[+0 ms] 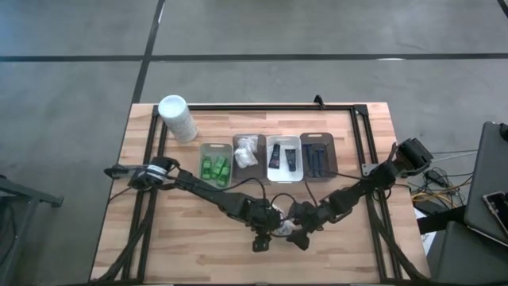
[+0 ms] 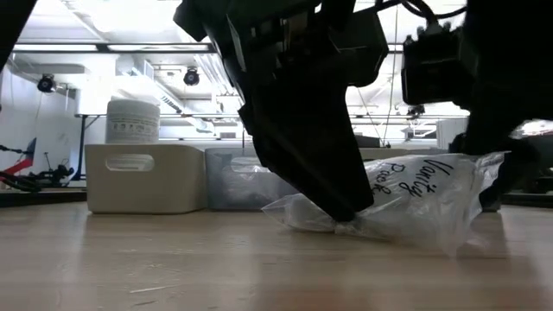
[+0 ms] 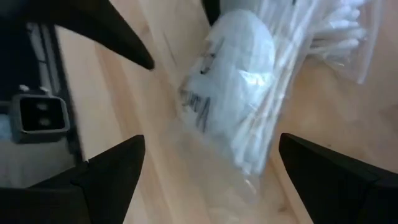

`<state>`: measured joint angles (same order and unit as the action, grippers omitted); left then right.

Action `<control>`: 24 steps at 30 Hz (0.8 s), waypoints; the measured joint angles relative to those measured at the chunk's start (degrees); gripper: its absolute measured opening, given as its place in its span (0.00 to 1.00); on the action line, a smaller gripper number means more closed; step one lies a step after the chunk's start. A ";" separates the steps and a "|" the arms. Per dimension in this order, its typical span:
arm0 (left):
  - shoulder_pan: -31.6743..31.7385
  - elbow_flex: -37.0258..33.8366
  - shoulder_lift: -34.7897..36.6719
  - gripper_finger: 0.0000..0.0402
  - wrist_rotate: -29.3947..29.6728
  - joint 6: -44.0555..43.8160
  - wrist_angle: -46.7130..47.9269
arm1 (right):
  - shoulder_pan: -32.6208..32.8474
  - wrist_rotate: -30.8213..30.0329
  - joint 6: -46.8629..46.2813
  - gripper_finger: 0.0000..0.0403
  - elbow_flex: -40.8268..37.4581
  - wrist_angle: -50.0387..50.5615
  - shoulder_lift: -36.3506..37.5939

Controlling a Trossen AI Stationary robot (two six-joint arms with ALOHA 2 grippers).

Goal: Pick & Place Travel size toiletries
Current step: Put the bottom cotton pack into the left black bin

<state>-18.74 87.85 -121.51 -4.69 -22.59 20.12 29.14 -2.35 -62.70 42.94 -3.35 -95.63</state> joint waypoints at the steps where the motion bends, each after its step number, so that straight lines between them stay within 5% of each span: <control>1: 0.00 0.00 0.00 0.62 -0.08 0.06 0.02 | -0.18 0.02 -0.48 0.91 0.02 -0.10 0.36; 10: 0.00 0.00 -0.02 0.62 -0.33 1.09 0.02 | -2.61 0.22 -4.84 0.89 0.00 -0.58 0.52; 24: -0.02 -0.02 -0.02 0.62 -0.26 1.18 0.04 | -2.69 3.89 -8.33 0.50 0.00 -2.06 0.67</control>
<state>-18.76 87.83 -121.54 -4.95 -21.41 20.16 26.46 1.54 -71.03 42.94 -5.41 -94.96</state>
